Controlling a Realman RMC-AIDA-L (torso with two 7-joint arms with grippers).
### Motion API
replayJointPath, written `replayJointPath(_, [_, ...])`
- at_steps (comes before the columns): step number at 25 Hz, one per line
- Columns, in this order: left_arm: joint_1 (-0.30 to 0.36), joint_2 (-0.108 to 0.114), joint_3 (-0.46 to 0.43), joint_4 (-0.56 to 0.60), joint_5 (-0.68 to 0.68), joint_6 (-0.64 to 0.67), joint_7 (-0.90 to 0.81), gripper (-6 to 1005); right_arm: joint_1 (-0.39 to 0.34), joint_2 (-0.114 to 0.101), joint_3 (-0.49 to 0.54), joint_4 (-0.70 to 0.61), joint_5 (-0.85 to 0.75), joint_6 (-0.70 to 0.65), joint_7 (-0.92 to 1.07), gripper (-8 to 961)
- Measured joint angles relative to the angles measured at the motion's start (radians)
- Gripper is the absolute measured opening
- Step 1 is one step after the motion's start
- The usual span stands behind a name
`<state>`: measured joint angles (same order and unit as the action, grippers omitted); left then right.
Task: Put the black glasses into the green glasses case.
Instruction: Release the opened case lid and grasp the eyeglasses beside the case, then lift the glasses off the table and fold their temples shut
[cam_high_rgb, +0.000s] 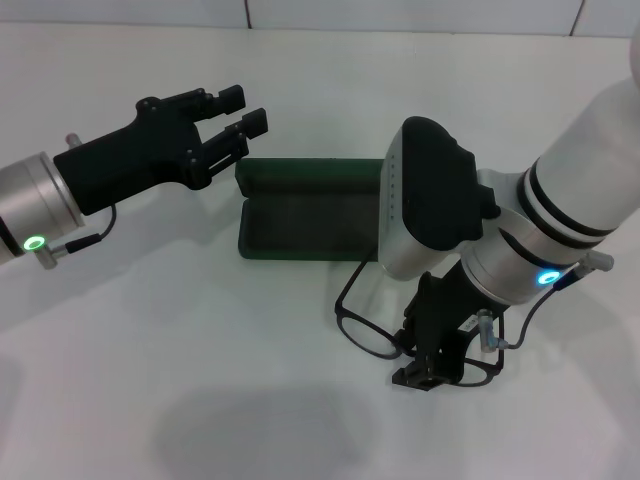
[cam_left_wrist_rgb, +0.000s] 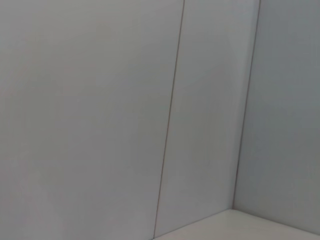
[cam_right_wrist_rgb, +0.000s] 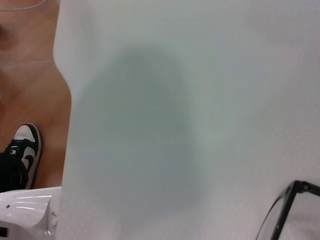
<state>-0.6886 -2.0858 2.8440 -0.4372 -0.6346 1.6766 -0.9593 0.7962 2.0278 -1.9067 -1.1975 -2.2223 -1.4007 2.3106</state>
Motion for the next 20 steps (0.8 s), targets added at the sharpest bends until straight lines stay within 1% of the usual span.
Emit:
replayJointPath(6, [0.003, 0.001, 0.0, -0.003, 0.0, 0.0, 0.0, 408, -0.002, 0.0, -0.013, 0.014, -0.003, 0.015, -0.006, 423])
replayJointPath(9, [0.005, 0.001, 0.0, -0.006, -0.005, 0.0, 0.0, 407, -0.012, 0.0, -0.021, 0.014, -0.004, 0.042, -0.009, 267])
replayJointPath(14, [0.01, 0.001, 0.0, -0.006, -0.01, 0.001, -0.007, 407, -0.031, -0.003, -0.01, -0.009, -0.004, 0.053, -0.014, 174])
replayJointPath(17, [0.018, 0.001, 0.0, -0.006, -0.023, 0.01, -0.01, 408, -0.06, -0.007, 0.034, -0.038, -0.004, 0.043, -0.034, 134])
replayJointPath(20, [0.032, 0.004, 0.0, -0.004, -0.047, 0.028, -0.013, 410, -0.119, -0.006, 0.139, -0.088, 0.002, 0.002, -0.098, 102])
